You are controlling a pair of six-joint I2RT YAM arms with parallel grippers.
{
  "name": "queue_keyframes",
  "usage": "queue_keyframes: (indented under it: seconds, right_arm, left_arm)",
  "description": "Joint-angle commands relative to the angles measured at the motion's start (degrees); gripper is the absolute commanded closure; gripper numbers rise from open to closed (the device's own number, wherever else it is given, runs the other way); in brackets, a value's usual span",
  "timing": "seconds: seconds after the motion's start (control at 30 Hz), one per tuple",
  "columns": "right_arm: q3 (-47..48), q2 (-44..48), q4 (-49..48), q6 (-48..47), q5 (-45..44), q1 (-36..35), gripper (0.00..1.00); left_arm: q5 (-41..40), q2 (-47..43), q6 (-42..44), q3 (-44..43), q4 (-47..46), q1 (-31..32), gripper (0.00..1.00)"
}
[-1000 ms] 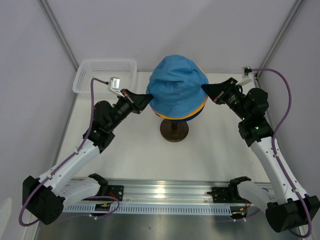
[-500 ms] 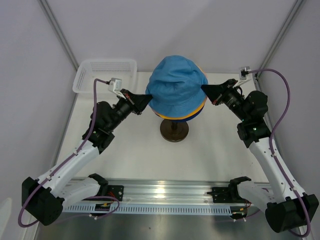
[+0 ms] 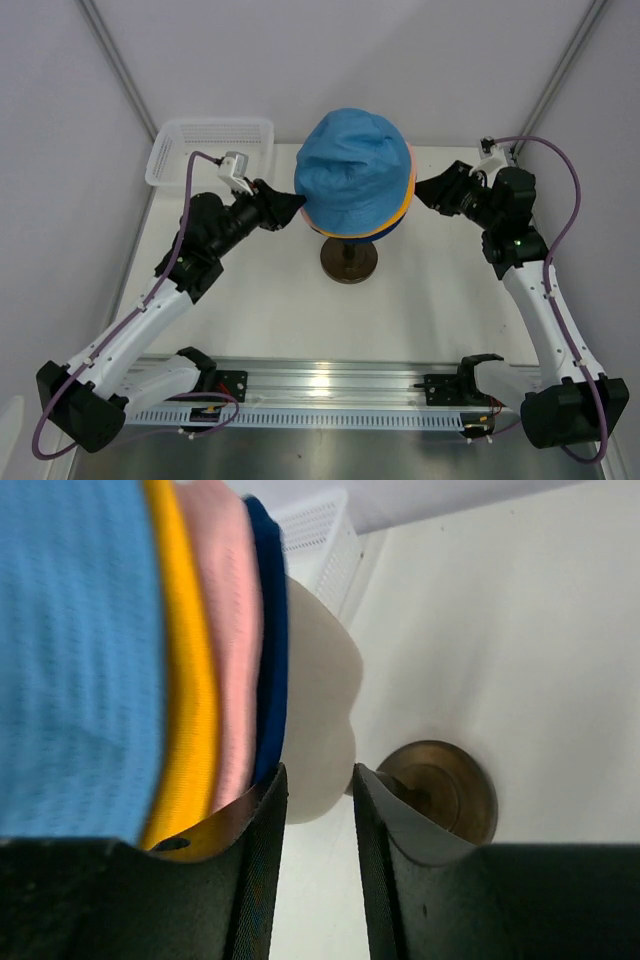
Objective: Stack the hats
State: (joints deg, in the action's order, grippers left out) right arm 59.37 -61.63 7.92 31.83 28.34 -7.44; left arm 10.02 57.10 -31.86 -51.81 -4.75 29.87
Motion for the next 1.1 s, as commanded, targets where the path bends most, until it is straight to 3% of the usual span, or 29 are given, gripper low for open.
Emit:
queue_keyframes:
  seconds: [0.0,0.13,0.17,0.27,0.37,0.43,0.63,0.77,0.93,1.07]
  right_arm:
    - [7.5,1.6,0.2,2.6,0.7,0.7,0.63]
    - [10.8,1.0,0.2,3.3,-0.6,2.4,0.59]
    - [12.1,0.9,0.2,3.4,-1.0,2.8,0.59]
    - [14.0,-0.2,-1.1,3.9,-1.4,3.8,0.51]
    - [15.1,-2.3,-4.7,6.1,0.8,4.0,0.41]
    - [15.6,-3.8,-7.3,8.2,3.6,4.0,0.4]
    - [15.9,-8.9,-11.7,12.9,7.4,2.6,0.46]
    - [14.5,-10.3,-11.9,13.9,5.5,-2.2,0.47]
    - [13.9,-11.4,-12.1,12.8,1.4,-4.7,0.48]
    - [16.7,-14.3,-11.1,11.1,0.6,-4.6,0.47]
  left_arm:
    - [-0.1,-1.1,0.3,-5.0,4.3,-0.3,0.57]
    - [-3.2,-3.0,1.7,-8.8,8.3,-0.3,0.42]
    - [-6.7,-3.2,2.6,-9.6,9.1,-0.3,0.31]
    - [-11.7,-4.0,4.3,-12.9,10.3,-1.4,0.15]
    - [-14.3,-2.0,2.6,-16.2,11.3,-3.9,0.12]
    - [-14.2,-0.2,0.8,-18.8,12.4,-6.0,0.11]
    - [-8.1,8.6,-5.1,-23.6,10.6,-8.1,0.2]
    - [-0.3,13.6,-8.5,-26.1,8.2,-7.0,0.37]
    - [0.4,16.0,-6.9,-26.5,10.2,-3.9,0.55]
    - [0.8,14.1,-6.0,-23.8,10.4,-1.2,0.59]
